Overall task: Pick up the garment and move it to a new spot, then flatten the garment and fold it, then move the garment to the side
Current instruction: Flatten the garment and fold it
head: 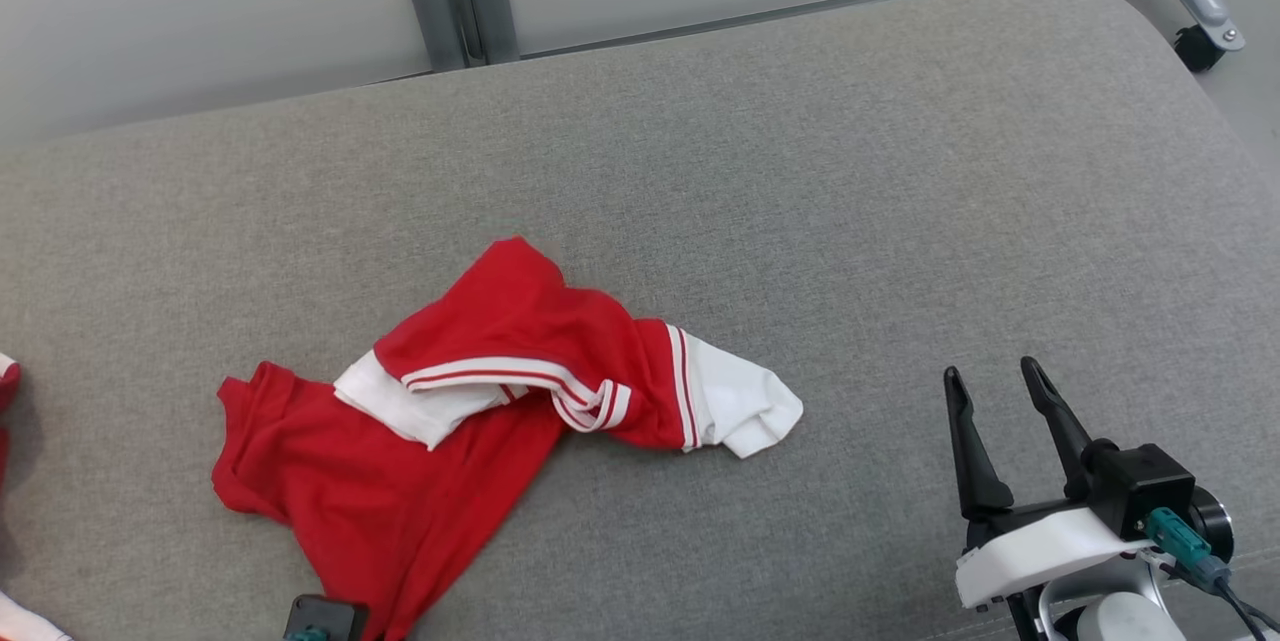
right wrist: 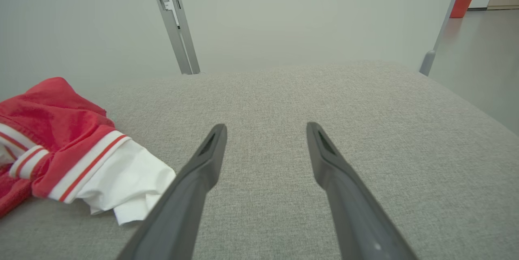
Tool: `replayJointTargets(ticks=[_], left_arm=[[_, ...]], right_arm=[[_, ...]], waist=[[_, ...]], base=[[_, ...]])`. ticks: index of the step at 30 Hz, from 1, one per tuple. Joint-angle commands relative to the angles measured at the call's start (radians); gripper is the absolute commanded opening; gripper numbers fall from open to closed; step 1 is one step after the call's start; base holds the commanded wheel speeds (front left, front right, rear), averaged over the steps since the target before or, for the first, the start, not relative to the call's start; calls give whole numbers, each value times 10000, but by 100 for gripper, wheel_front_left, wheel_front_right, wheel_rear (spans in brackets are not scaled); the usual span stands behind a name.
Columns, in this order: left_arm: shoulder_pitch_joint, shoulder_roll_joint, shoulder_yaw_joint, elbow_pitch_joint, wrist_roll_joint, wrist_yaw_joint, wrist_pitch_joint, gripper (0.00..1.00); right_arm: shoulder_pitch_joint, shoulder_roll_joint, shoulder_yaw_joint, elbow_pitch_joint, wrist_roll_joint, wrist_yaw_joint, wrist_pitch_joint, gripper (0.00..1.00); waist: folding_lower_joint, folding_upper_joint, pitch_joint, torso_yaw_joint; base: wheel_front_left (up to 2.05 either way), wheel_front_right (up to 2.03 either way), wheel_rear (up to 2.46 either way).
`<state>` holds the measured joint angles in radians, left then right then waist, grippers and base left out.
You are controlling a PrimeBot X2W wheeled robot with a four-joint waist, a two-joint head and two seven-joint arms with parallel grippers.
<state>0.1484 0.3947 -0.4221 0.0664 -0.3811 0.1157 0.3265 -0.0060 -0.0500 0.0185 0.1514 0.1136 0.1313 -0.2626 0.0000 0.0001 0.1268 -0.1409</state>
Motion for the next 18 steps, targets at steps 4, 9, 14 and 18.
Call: replayJointTargets(ticks=[4, 9, 14, 18], left_arm=[[738, 43, 0, -651, -394, 166, 458, 100], [583, -407, 147, -2174, -927, 11, 89, 100], [-698, -380, 286, -2601, -75, 362, -147, 100], [-1876, -484, 471, -1525, 124, 416, -156, 100]], right_arm=[[-156, -15, 74, 36, 118, -10, -33, 100], [-40, -15, 29, 42, 134, -10, -33, 100], [-224, -10, 119, 34, 182, -10, -33, 100], [-379, -22, 282, 64, 280, -10, -33, 100]], waist=[[0, -1, 10, -153], [0, -1, 21, -266], [0, -1, 129, -435], [0, -1, 256, -672]], base=[[0, 0, 0], [0, 0, 0], [0, 0, 0], [0, 0, 0]])
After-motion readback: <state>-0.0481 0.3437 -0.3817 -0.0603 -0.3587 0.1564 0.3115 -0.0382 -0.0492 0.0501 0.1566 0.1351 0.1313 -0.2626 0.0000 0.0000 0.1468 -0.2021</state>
